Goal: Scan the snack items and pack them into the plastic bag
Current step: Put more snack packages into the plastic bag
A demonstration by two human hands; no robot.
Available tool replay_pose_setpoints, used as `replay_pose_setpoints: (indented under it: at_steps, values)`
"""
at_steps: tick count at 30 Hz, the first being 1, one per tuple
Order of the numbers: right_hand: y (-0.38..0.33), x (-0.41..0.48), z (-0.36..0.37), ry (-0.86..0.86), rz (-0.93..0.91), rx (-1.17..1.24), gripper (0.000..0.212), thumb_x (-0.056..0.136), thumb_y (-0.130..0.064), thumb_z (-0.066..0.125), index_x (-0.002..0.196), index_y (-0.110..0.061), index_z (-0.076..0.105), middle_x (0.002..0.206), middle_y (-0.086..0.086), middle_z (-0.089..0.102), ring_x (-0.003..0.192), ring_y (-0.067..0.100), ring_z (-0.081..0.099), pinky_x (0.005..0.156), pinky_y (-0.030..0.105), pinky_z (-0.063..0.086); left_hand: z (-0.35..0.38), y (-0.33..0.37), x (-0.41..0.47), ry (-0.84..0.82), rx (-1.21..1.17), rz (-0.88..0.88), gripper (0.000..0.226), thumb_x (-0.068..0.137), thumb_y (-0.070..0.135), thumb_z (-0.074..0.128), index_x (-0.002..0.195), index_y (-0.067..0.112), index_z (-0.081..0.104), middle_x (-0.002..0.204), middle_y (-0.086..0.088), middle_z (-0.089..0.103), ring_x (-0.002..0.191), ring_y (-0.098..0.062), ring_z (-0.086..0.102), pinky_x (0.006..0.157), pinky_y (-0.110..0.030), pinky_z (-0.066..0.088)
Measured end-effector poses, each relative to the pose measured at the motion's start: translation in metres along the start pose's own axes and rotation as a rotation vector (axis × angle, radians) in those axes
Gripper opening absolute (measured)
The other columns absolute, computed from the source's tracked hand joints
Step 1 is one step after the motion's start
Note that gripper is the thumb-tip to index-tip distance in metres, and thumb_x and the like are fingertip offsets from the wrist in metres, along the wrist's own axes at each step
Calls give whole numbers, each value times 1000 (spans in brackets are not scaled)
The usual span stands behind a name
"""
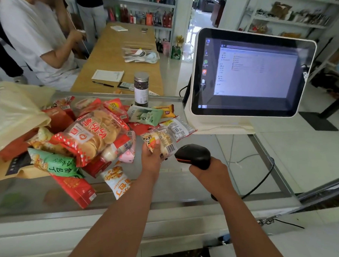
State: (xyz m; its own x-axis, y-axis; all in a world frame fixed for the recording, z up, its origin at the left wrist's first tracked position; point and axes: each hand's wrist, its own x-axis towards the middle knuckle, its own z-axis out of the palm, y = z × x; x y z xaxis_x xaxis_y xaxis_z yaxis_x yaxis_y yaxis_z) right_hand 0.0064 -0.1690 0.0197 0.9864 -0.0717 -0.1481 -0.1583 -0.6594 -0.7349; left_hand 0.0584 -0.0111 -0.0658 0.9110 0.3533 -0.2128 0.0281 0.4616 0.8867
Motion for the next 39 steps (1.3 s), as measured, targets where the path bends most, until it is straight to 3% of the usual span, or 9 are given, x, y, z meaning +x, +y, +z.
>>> replay_pose_setpoints:
  at_steps: [9,16,31,35,39]
  values:
    - [-1,-1,-3,12,2,-9,12,79,-24,68,77,-22,57,62,-6,55,60,4,52,54,16,34,0,1,-2,1,11,0,39,100,23,49,137,17,40,121,-3,60,99,-16,64,60,-16,55]
    - [-2,-3,-6,6,11,-13,10,81,-25,67,79,-21,58,62,-7,54,59,3,51,53,15,32,-1,2,-3,-10,9,-5,39,100,24,48,138,19,39,121,-1,60,96,-10,64,60,-17,54]
    - [5,0,-3,20,-5,-30,11,81,-23,68,85,-18,59,66,-5,56,64,6,54,57,15,37,0,3,-1,-11,-2,-22,24,100,21,49,123,27,44,109,8,63,94,-9,65,60,-19,55]
    - [7,0,3,56,-39,-71,14,81,-21,68,85,-20,54,69,-9,54,65,5,52,56,13,34,-1,0,1,-9,6,-30,30,100,23,50,129,24,44,117,2,63,99,-14,65,62,-21,56]
    - [19,4,15,-12,-48,-49,22,81,-17,68,96,-19,51,80,-7,54,70,2,51,57,8,32,1,-1,2,22,4,-65,38,98,28,52,135,23,44,126,-2,62,106,-19,64,70,-29,57]
